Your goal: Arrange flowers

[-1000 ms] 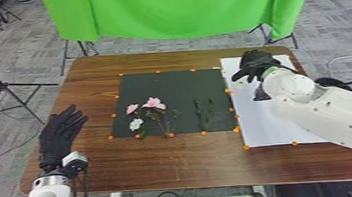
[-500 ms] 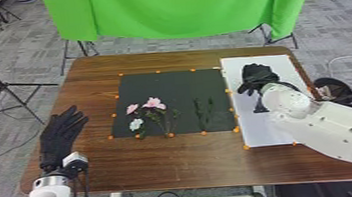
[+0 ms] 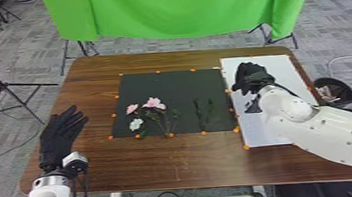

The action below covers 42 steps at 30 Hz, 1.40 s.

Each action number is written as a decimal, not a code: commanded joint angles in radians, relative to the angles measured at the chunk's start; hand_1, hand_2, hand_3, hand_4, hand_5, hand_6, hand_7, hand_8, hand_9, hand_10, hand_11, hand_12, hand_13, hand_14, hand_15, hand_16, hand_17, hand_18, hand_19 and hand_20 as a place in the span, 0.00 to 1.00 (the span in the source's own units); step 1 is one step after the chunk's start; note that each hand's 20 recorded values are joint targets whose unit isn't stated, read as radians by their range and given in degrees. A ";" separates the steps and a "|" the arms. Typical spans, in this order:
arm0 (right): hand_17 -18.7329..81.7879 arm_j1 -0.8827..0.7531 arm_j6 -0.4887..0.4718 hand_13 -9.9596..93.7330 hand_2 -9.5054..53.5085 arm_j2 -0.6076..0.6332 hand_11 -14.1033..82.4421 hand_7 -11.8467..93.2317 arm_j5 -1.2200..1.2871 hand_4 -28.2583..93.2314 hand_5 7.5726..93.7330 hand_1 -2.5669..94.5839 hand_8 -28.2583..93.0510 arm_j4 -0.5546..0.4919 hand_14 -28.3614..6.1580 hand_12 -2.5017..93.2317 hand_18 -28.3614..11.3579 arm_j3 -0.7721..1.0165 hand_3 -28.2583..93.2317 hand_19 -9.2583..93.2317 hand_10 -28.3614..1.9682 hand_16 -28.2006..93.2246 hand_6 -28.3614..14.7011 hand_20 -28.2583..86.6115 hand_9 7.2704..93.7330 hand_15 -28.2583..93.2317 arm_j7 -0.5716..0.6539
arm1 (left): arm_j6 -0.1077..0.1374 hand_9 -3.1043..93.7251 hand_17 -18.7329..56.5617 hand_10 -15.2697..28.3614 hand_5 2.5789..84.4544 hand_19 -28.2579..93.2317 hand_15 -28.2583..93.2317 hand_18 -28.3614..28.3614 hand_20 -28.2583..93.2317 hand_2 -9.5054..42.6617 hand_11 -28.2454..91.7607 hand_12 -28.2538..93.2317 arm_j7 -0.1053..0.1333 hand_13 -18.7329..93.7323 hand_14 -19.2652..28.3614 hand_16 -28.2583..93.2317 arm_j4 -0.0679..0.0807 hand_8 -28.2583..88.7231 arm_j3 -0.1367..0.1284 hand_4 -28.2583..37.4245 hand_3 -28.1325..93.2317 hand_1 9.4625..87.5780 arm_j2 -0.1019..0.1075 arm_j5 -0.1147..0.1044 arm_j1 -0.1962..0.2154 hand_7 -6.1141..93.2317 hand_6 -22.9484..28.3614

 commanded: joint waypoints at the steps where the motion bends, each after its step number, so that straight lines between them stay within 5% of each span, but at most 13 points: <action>1: 0.83 0.123 -0.051 0.98 0.00 -0.094 0.28 0.33 0.152 0.05 0.84 0.62 0.27 -0.099 0.77 0.35 0.36 0.002 0.76 1.00 0.65 0.48 0.70 0.70 0.97 0.75 -0.078 | -0.005 0.51 0.37 0.65 0.56 0.30 0.43 0.74 0.39 0.13 0.39 0.34 -0.001 0.51 0.77 0.24 -0.002 0.18 0.003 0.00 0.82 0.10 -0.001 0.007 0.001 0.18 0.54; 17: 0.82 0.182 -0.218 0.98 0.00 -0.278 0.27 0.34 0.101 0.05 0.83 0.61 0.26 -0.024 0.77 0.35 0.36 -0.127 0.76 1.00 0.63 0.49 0.72 0.72 0.96 0.75 -0.136 | -0.020 0.51 0.36 0.65 0.55 0.30 0.42 0.75 0.39 0.13 0.39 0.34 -0.018 0.51 0.77 0.24 0.001 0.18 0.003 0.00 0.82 0.10 -0.007 0.031 0.000 0.17 0.54; 32: 0.82 0.240 -0.129 0.97 0.00 -0.226 0.27 0.34 -0.127 0.06 0.82 0.60 0.26 0.007 0.76 0.34 0.35 -0.176 0.77 1.00 0.64 0.49 0.72 0.72 0.95 0.75 -0.088 | -0.021 0.51 0.36 0.65 0.55 0.31 0.42 0.75 0.39 0.13 0.39 0.34 -0.023 0.51 0.77 0.24 -0.002 0.18 -0.002 0.00 0.82 0.10 -0.007 0.027 0.006 0.17 0.54; 38: 0.80 0.238 -0.273 0.95 0.00 -0.164 0.34 0.32 -0.129 0.08 0.75 0.48 0.25 0.014 0.74 0.24 0.33 -0.139 0.78 1.00 0.56 0.49 0.71 0.73 0.83 0.76 -0.038 | -0.024 0.51 0.36 0.65 0.55 0.31 0.42 0.75 0.39 0.13 0.39 0.34 -0.027 0.51 0.77 0.24 -0.002 0.18 -0.001 0.00 0.82 0.10 -0.006 0.028 0.008 0.18 0.54; 42: 0.77 0.223 -0.401 0.92 0.00 -0.127 0.31 0.29 -0.124 0.09 0.64 0.37 0.14 0.009 0.70 0.22 0.30 -0.098 0.81 1.00 0.50 0.48 0.71 0.72 0.71 0.77 -0.010 | -0.024 0.51 0.36 0.65 0.55 0.31 0.42 0.75 0.39 0.13 0.39 0.34 -0.029 0.51 0.77 0.24 -0.006 0.18 -0.003 0.00 0.82 0.10 -0.003 0.029 0.012 0.18 0.54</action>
